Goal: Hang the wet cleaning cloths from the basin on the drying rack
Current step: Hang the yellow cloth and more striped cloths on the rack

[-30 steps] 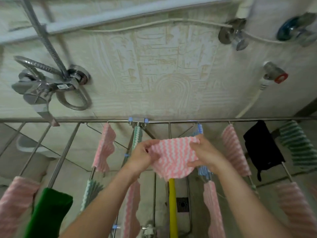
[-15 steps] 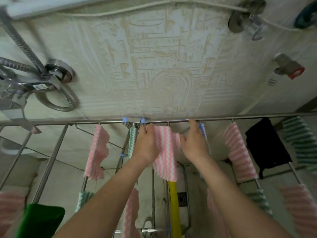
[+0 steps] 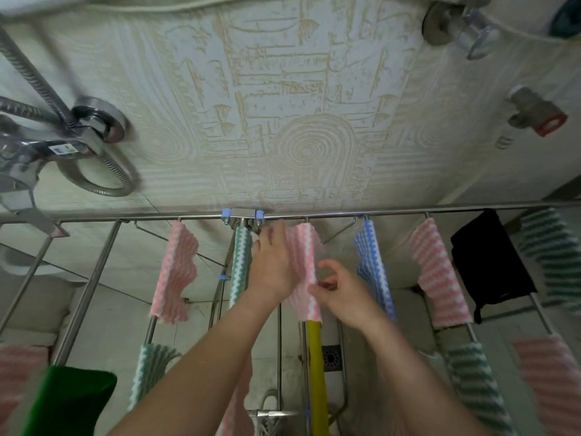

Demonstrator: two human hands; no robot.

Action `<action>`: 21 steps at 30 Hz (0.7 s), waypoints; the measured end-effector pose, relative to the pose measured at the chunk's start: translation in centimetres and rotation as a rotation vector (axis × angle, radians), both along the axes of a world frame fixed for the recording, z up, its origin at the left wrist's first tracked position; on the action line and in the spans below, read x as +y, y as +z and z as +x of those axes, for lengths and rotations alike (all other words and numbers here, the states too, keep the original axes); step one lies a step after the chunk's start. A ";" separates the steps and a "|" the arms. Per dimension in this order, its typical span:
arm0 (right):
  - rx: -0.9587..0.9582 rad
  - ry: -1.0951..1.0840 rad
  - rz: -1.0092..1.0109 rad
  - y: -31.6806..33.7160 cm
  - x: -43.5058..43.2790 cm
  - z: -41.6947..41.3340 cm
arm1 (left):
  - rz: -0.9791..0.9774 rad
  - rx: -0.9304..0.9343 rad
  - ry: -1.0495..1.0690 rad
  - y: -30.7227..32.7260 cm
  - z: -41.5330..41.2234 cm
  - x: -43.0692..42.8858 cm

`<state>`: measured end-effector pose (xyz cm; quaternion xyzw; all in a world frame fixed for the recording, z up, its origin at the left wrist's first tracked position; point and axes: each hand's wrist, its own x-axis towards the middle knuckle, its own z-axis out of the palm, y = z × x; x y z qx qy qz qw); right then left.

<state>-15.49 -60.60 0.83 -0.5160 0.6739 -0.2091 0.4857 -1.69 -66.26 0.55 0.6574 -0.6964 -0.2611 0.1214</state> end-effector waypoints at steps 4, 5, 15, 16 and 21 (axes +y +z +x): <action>-0.082 -0.058 0.030 -1.0 0.1 -0.8 | -0.041 0.208 -0.112 0.5 0.7 4.1; -0.158 -0.033 0.059 -1.3 0.2 -0.9 | 0.008 0.265 -0.120 0.3 0.9 5.1; -0.121 -0.078 0.042 -0.7 -0.6 -1.3 | 0.099 0.352 -0.007 -0.3 0.5 6.6; -0.053 -0.077 0.017 -0.4 -1.3 -1.3 | 0.060 0.321 -0.022 -0.1 0.3 6.6; 0.128 -0.155 -0.087 0.5 -6.8 0.3 | -0.093 0.174 -0.166 0.9 -0.3 6.8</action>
